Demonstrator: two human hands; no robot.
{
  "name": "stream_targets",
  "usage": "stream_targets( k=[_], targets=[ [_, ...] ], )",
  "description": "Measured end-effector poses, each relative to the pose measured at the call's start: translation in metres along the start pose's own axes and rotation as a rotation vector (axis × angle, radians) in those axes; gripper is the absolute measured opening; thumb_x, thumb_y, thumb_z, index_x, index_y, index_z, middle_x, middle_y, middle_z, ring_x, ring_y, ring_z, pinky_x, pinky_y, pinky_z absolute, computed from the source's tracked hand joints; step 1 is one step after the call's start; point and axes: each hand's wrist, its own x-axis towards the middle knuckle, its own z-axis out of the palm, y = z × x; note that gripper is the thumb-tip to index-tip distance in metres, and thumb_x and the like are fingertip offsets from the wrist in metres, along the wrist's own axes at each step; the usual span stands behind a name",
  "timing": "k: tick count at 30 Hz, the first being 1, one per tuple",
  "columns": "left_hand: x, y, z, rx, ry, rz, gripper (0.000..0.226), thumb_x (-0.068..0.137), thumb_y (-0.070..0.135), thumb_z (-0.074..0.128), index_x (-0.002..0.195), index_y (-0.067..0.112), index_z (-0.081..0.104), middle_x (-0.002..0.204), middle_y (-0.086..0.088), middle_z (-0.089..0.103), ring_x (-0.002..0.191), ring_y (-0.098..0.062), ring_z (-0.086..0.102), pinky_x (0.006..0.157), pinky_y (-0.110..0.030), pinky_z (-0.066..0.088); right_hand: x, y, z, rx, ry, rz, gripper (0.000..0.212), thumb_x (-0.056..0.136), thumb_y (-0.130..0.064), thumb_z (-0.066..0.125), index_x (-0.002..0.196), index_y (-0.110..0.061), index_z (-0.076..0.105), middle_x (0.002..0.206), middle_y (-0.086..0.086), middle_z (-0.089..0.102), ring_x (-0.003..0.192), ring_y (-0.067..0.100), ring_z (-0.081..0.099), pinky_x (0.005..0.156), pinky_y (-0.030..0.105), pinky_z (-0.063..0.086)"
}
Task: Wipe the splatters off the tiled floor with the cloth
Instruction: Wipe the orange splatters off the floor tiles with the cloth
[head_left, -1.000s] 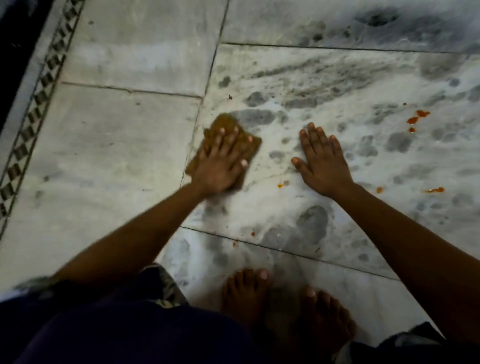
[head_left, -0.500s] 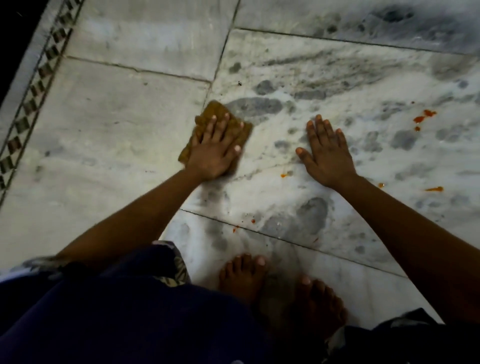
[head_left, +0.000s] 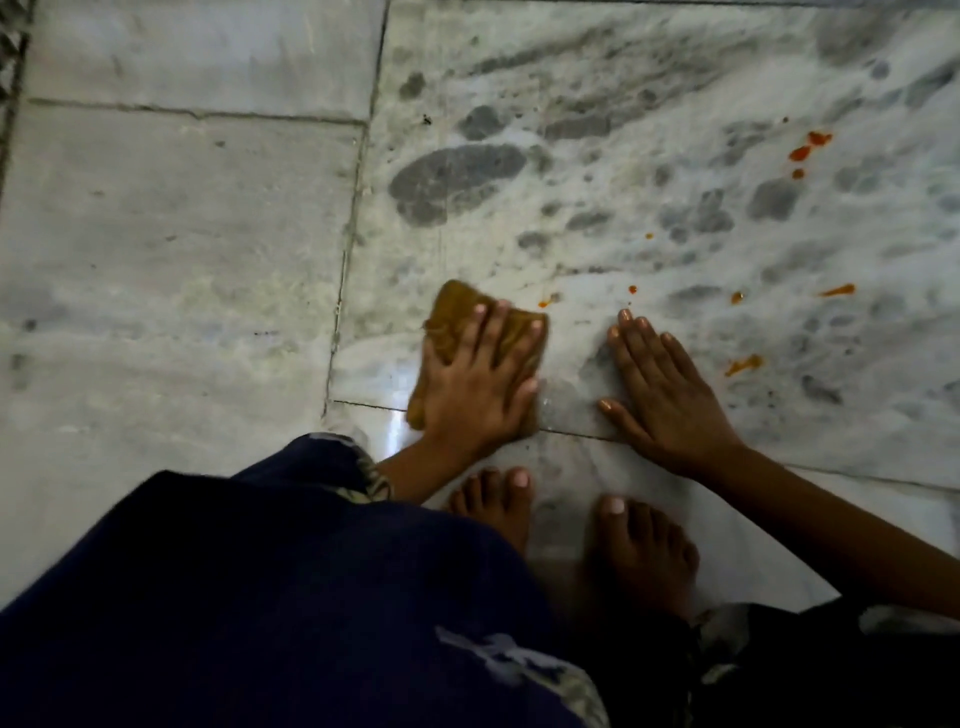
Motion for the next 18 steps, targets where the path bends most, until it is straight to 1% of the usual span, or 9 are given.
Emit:
stream_targets(
  k=[2, 5, 7, 8, 10, 12, 14, 16, 18],
  targets=[
    [0.013, 0.012, -0.001, 0.007, 0.012, 0.053, 0.057, 0.091, 0.051, 0.029, 0.145, 0.033, 0.026, 0.153, -0.007, 0.028, 0.140, -0.025, 0.018, 0.100, -0.060, 0.019, -0.001, 0.001, -0.002, -0.042, 0.002, -0.015, 0.069, 0.097, -0.049, 0.019, 0.146, 0.000, 0.021, 0.153, 0.019, 0.019, 0.143, 0.025, 0.014, 0.116, 0.038, 0.011],
    [0.006, -0.025, -0.002, 0.032, 0.019, 0.046, 0.056, 0.091, 0.048, 0.026, 0.145, 0.031, 0.025, 0.154, -0.010, 0.028, 0.141, -0.026, 0.016, 0.104, -0.054, 0.009, -0.001, 0.008, -0.008, -0.098, 0.016, -0.023, 0.069, 0.097, -0.048, 0.022, 0.145, 0.002, 0.024, 0.152, 0.021, 0.022, 0.142, 0.027, 0.017, 0.116, 0.037, 0.011],
    [-0.006, -0.064, 0.000, 0.010, 0.061, -0.072, 0.057, 0.092, 0.046, 0.023, 0.147, 0.029, 0.021, 0.155, -0.011, 0.023, 0.143, -0.027, 0.014, 0.107, -0.056, 0.005, -0.005, 0.011, -0.011, -0.102, 0.048, 0.009, 0.069, 0.097, -0.047, 0.023, 0.145, 0.002, 0.023, 0.153, 0.020, 0.020, 0.143, 0.027, 0.015, 0.116, 0.038, 0.010],
    [-0.013, -0.076, 0.000, 0.015, 0.066, -0.148, 0.058, 0.093, 0.046, 0.021, 0.147, 0.027, 0.020, 0.156, -0.012, 0.020, 0.143, -0.029, 0.014, 0.107, -0.061, 0.007, -0.007, 0.012, -0.010, -0.093, 0.053, 0.033, 0.069, 0.097, -0.047, 0.023, 0.145, 0.002, 0.022, 0.153, 0.020, 0.018, 0.143, 0.027, 0.015, 0.116, 0.038, 0.011],
    [-0.023, -0.071, 0.000, 0.064, 0.071, -0.233, 0.059, 0.095, 0.049, 0.014, 0.148, 0.023, 0.020, 0.155, -0.014, 0.023, 0.142, -0.032, 0.019, 0.103, -0.068, 0.015, -0.014, 0.013, -0.007, -0.080, 0.042, 0.076, 0.070, 0.096, -0.047, 0.022, 0.146, 0.002, 0.020, 0.153, 0.020, 0.018, 0.143, 0.027, 0.015, 0.116, 0.039, 0.010],
    [-0.026, -0.039, 0.002, 0.074, 0.046, -0.179, 0.060, 0.095, 0.052, 0.012, 0.146, 0.021, 0.022, 0.151, -0.016, 0.031, 0.139, -0.034, 0.028, 0.097, -0.070, 0.024, -0.018, 0.009, -0.001, -0.072, 0.018, 0.083, 0.070, 0.097, -0.048, 0.019, 0.145, 0.002, 0.020, 0.153, 0.021, 0.019, 0.143, 0.028, 0.015, 0.116, 0.039, 0.010],
    [-0.017, -0.001, 0.006, 0.036, 0.028, -0.023, 0.058, 0.093, 0.051, 0.022, 0.145, 0.024, 0.024, 0.149, -0.015, 0.035, 0.137, -0.032, 0.027, 0.096, -0.069, 0.026, -0.019, 0.002, 0.005, -0.047, 0.002, 0.083, 0.070, 0.097, -0.050, 0.019, 0.146, 0.001, 0.020, 0.153, 0.020, 0.018, 0.143, 0.027, 0.015, 0.117, 0.039, 0.010],
    [0.008, 0.026, 0.006, 0.010, 0.034, 0.102, 0.058, 0.092, 0.050, 0.026, 0.145, 0.027, 0.025, 0.151, -0.013, 0.033, 0.139, -0.029, 0.022, 0.101, -0.064, 0.020, -0.018, -0.004, 0.010, -0.025, 0.009, 0.094, 0.071, 0.096, -0.051, 0.022, 0.146, 0.000, 0.019, 0.154, 0.018, 0.017, 0.143, 0.025, 0.013, 0.117, 0.038, 0.009],
    [0.038, 0.029, 0.002, 0.004, 0.044, 0.120, 0.058, 0.092, 0.049, 0.025, 0.146, 0.027, 0.026, 0.153, -0.012, 0.028, 0.141, -0.029, 0.020, 0.105, -0.059, 0.013, -0.018, -0.007, 0.012, -0.018, 0.014, 0.114, 0.072, 0.095, -0.051, 0.024, 0.146, -0.001, 0.016, 0.154, 0.017, 0.016, 0.144, 0.024, 0.011, 0.117, 0.038, 0.008]
  ],
)
